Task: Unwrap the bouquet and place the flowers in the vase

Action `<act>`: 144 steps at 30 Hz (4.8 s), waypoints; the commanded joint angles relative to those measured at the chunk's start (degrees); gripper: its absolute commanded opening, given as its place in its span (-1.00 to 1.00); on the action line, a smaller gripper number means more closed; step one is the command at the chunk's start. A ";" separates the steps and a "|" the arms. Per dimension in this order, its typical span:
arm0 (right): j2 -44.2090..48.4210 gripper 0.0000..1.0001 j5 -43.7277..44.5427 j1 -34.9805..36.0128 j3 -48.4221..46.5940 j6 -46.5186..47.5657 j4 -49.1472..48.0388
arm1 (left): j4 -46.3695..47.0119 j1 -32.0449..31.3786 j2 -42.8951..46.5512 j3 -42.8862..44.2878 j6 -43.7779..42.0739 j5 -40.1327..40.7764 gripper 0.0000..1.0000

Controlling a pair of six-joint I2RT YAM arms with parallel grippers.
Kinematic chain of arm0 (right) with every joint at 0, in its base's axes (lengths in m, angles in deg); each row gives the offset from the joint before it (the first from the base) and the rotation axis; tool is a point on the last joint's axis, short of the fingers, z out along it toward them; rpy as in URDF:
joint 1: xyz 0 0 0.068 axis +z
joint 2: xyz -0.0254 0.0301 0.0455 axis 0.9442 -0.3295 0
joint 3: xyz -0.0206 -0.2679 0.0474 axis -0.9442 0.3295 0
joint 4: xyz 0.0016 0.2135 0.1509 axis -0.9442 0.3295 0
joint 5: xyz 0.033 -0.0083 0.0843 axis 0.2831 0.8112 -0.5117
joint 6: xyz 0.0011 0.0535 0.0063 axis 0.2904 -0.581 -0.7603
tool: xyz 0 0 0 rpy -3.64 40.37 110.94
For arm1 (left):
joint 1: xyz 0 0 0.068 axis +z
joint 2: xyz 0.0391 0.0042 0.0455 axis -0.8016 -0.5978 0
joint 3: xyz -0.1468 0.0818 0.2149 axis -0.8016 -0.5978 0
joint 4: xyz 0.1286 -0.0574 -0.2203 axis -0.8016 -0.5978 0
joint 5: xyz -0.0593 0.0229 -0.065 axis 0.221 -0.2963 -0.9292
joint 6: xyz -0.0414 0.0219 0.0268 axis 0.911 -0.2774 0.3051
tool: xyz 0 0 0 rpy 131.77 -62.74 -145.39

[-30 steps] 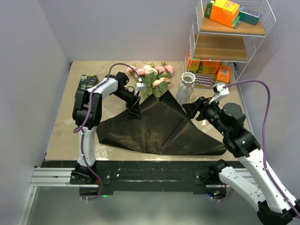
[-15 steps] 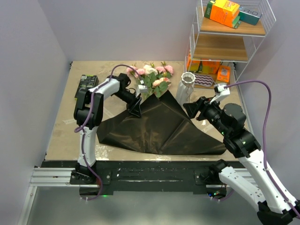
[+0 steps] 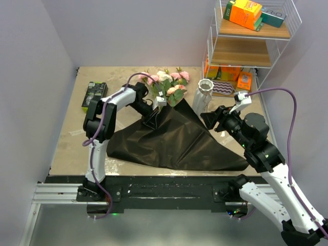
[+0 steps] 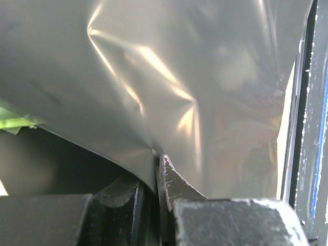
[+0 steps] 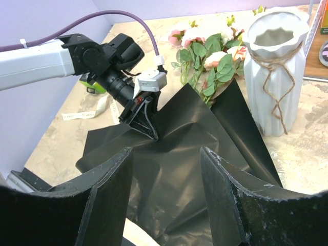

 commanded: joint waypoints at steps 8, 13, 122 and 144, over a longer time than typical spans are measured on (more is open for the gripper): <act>0.20 0.15 -1.27 -0.15 -3.12 -0.27 -0.50 | -1.07 -1.52 11.22 -0.34 0.34 -0.15 -0.96; 0.55 0.15 -1.88 -0.15 -3.38 -0.36 -0.24 | -1.59 -2.23 15.44 -1.66 0.60 -0.41 -0.99; -64.48 -0.17 35.21 24.20 -10.50 -16.36 -19.48 | 27.15 15.35 44.10 -35.32 24.07 28.06 0.98; -67.48 -0.15 33.27 20.42 -11.29 -17.68 -21.06 | 27.59 15.35 46.03 -38.13 22.13 28.41 0.98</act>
